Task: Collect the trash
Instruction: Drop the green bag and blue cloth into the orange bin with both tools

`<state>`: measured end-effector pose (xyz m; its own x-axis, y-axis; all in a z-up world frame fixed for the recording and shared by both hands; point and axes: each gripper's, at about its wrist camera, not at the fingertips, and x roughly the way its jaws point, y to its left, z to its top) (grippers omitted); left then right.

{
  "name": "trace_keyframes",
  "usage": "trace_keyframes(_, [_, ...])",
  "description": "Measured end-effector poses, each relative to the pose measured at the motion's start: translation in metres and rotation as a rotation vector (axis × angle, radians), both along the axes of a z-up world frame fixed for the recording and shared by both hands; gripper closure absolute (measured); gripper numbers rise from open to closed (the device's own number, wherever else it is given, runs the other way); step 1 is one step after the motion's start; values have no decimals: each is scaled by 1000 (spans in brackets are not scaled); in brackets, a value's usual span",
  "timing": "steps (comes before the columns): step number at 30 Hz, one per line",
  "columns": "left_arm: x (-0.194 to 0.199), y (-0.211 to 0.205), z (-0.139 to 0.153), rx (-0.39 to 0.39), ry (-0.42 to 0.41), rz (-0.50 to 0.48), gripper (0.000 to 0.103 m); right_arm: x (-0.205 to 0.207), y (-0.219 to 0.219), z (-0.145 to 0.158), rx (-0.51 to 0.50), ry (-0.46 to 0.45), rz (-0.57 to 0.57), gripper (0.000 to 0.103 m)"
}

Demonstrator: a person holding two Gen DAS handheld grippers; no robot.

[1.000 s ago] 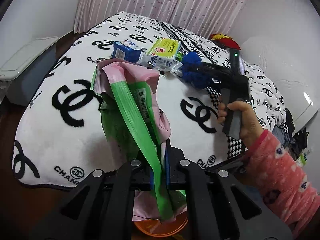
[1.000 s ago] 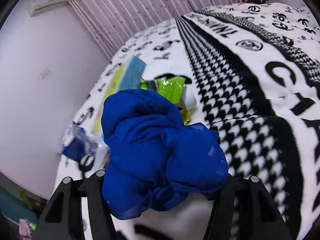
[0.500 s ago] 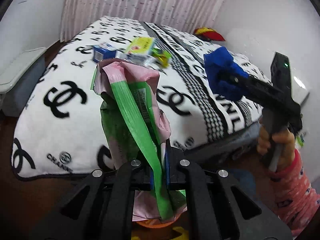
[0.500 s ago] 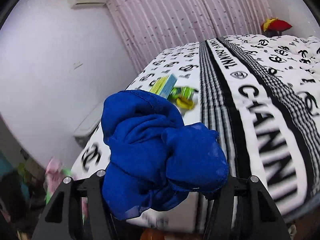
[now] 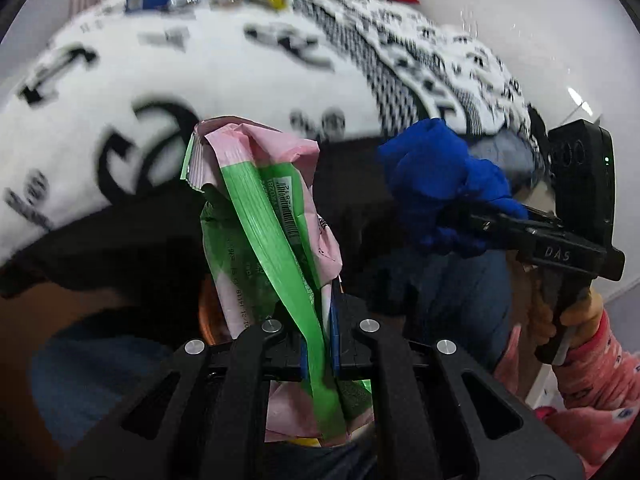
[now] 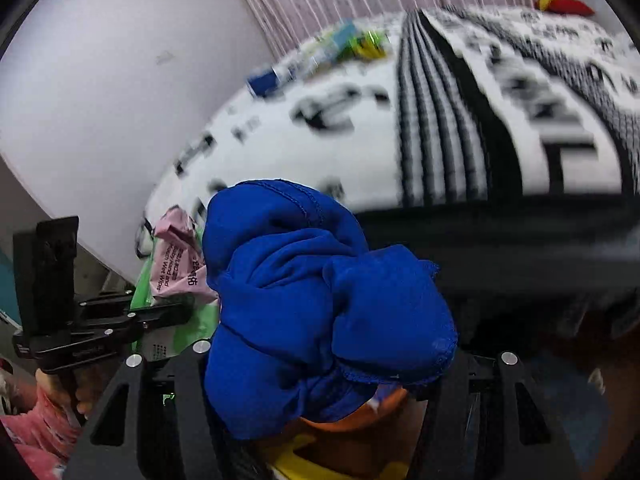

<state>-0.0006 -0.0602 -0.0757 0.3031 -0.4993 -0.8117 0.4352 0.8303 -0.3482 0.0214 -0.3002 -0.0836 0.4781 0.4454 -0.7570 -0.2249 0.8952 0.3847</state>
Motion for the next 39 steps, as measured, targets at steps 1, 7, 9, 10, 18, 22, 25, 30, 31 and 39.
trace_keyframes(1, [1,-3,-13,11,24,-5,96,0,1,-13,-12,26,-7,44])
trace_keyframes(7, [14,-18,-85,81,161,-18,96,11,4,-77,-38,169,-41,44])
trace_keyframes(9, [20,-21,-105,89,201,-7,96,17,6,-97,-52,212,-56,44])
trace_keyframes(10, [24,-23,-121,101,227,-5,96,21,9,-112,-55,245,-62,44])
trace_keyframes(18, [35,-27,-180,188,321,37,96,33,20,-176,-81,371,-98,44])
trace_keyframes(22, [40,-25,-190,201,344,52,96,35,22,-191,-88,402,-106,44])
trace_keyframes(25, [42,-25,-193,205,361,56,96,36,25,-191,-69,406,-100,40])
trace_keyframes(30, [41,-26,-187,210,343,74,73,43,18,-185,-32,393,-129,28])
trace_keyframes(31, [41,-24,-184,214,331,88,54,43,15,-184,-22,392,-138,26])
trace_keyframes(39, [46,-13,-185,223,328,144,37,42,5,-183,-7,386,-167,21])
